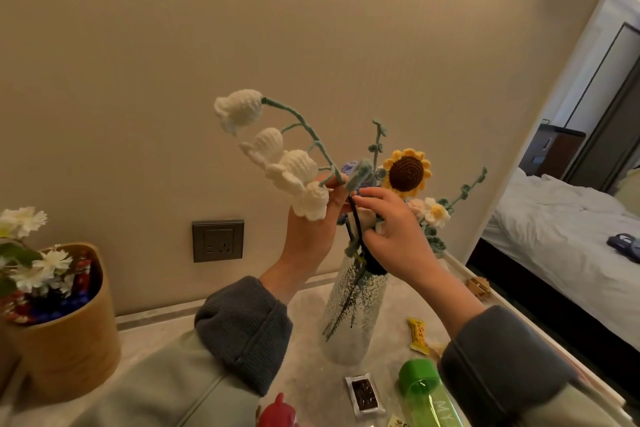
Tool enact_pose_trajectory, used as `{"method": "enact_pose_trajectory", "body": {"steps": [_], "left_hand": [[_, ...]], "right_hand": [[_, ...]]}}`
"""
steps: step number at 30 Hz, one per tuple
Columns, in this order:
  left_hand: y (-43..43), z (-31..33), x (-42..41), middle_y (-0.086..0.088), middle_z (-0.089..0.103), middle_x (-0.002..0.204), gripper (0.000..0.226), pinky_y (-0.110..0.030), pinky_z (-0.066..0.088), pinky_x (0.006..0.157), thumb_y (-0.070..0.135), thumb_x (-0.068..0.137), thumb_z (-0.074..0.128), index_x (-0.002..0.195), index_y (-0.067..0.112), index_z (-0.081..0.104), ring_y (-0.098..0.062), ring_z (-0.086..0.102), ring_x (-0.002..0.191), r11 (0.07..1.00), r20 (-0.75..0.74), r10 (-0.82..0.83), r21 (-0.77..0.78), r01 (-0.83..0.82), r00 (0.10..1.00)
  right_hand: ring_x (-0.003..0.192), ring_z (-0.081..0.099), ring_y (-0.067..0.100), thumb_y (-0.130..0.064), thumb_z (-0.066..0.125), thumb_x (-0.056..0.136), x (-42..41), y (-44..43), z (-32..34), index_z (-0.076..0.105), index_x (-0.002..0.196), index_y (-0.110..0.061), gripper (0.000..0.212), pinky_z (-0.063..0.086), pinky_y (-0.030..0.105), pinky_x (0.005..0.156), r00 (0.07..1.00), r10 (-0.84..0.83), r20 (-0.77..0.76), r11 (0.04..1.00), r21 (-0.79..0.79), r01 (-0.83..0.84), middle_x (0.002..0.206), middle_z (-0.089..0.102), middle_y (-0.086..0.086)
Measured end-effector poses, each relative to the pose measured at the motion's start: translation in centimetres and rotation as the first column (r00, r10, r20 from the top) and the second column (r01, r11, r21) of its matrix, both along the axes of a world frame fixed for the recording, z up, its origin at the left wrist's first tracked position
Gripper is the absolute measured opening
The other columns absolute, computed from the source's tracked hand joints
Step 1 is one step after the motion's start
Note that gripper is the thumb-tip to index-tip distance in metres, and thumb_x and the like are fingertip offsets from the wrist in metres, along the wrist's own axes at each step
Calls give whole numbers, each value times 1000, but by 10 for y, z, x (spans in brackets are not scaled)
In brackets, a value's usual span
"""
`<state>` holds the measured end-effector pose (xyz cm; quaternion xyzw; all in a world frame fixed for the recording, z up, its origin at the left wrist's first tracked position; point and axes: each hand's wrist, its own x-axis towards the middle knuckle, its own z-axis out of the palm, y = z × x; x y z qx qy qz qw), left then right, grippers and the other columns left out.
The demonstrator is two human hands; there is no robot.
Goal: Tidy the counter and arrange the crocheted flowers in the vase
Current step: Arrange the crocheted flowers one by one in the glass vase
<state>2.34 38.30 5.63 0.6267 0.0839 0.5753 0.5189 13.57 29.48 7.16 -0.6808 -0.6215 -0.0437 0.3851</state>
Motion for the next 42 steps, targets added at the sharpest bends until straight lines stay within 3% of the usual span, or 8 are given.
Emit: {"method": "enact_pose_trajectory", "body": {"steps": [7,14,17,23,27,31,37,42], "left_hand": [[7,-15,8,-17,69,99,19,-32,58,77,17,92,61,106,5,64,-23,70,91,998,-76,-44,-36,42,996],[11,-40,8,4,71,104,22,-42,51,89,31,89,65,108,20,69,-12,65,100,989,-311,151,47,-143,938],[7,-48,7,10,70,105,21,-38,50,91,35,90,64,108,26,68,-5,63,103,990,-304,135,-6,-144,943],[3,-56,9,9,70,109,25,-39,49,95,34,87,68,110,24,68,-6,62,106,988,-315,97,-87,-131,944],[1,-66,12,-3,70,105,25,-43,51,87,30,88,67,108,14,67,-20,64,100,977,-454,189,-1,-212,871],[4,-81,11,-18,66,107,24,-48,50,86,8,87,64,109,0,62,-33,62,100,966,-577,227,30,-258,785],[7,-74,15,-14,64,115,27,-32,46,81,20,93,53,116,8,60,-34,59,105,938,-738,339,217,-271,584],[4,-73,16,-13,66,112,23,-36,49,84,19,94,53,112,9,62,-32,60,102,956,-714,270,120,-267,646]], "right_hand": [[123,49,18,3,59,83,2,1,1,66,118,-11,39,41,44,106,1000,30,2,999,16,-30,124,58,1],[123,47,13,2,62,81,1,-1,1,64,120,-11,42,36,25,104,1000,1,-4,1000,12,-1,126,55,-2],[119,46,5,-1,62,82,1,-1,1,63,122,-12,42,30,7,98,1000,2,-8,1000,19,-2,122,54,-7],[115,44,-1,3,60,85,1,1,2,63,123,-14,41,28,2,98,1000,2,-22,1000,27,-2,120,53,-8],[117,45,4,3,52,91,2,1,3,62,123,-13,37,30,11,100,999,15,-51,1000,5,-15,122,55,-6],[111,46,-2,-6,47,98,2,0,3,63,121,-19,30,31,1,90,994,21,-110,999,41,-17,116,57,-10],[111,48,-1,-8,45,100,-1,1,1,62,122,-20,31,31,-5,85,987,-4,-160,999,42,11,117,58,-10],[119,50,3,-11,39,103,-9,-9,0,59,128,-20,33,38,13,100,980,22,-198,997,71,-8,126,60,-8]]}}
